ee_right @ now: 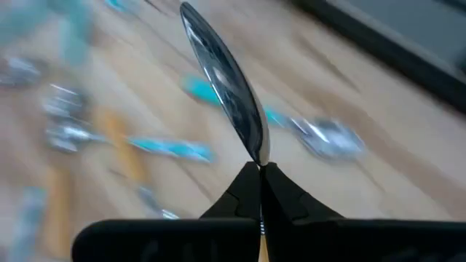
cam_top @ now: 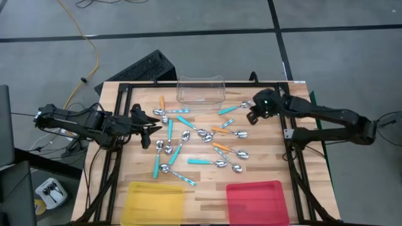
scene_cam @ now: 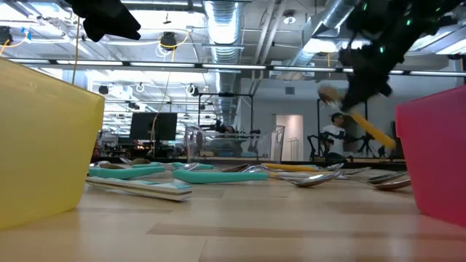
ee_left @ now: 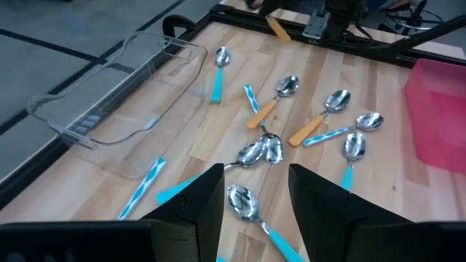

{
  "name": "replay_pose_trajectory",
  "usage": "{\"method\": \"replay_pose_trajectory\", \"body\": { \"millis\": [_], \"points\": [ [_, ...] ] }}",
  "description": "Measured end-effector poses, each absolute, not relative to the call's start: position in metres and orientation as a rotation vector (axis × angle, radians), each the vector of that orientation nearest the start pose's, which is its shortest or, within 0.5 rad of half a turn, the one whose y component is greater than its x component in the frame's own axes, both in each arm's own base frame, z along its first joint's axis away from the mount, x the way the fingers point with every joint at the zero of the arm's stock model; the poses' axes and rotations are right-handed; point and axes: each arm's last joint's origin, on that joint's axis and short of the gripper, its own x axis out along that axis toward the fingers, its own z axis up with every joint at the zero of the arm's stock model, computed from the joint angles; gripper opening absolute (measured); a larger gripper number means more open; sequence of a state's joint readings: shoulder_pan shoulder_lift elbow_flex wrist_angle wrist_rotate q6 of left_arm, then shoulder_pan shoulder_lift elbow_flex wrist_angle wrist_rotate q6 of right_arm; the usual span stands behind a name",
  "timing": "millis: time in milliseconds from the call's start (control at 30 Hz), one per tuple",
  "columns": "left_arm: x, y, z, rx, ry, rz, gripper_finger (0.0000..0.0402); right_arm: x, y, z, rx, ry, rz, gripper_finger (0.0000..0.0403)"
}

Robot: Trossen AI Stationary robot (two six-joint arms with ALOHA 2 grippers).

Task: Sort silverware by color (type)
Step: Put the yellow spoon into the yellow bin

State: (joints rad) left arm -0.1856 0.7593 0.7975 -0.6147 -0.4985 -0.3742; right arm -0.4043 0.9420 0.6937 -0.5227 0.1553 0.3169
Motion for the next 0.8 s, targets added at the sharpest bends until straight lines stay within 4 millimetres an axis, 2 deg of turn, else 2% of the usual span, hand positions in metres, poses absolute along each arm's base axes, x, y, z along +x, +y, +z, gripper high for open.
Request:
{"method": "replay_pose_trajectory", "body": {
  "millis": [233, 367, 633, 800],
  "points": [
    [0.149, -0.013, 0.304, -0.147, 0.475, 0.420, 0.0138, 0.206, -0.030, 0.279, 0.314, 0.335, -0.331, 0.0018],
    [0.149, -0.013, 0.304, -0.147, 0.475, 0.421, 0.0138, 0.231, 0.001, 0.284, 0.296, 0.197, -0.157, 0.0018],
    [0.149, -0.013, 0.304, -0.146, 0.473, 0.427, 0.0138, 0.279, 0.050, 0.267, 0.304, 0.031, 0.128, 0.0018],
    [0.149, -0.013, 0.304, -0.145, 0.473, 0.427, 0.0138, 0.312, 0.070, 0.259, 0.279, 0.054, 0.221, 0.0018]
  ]
}}
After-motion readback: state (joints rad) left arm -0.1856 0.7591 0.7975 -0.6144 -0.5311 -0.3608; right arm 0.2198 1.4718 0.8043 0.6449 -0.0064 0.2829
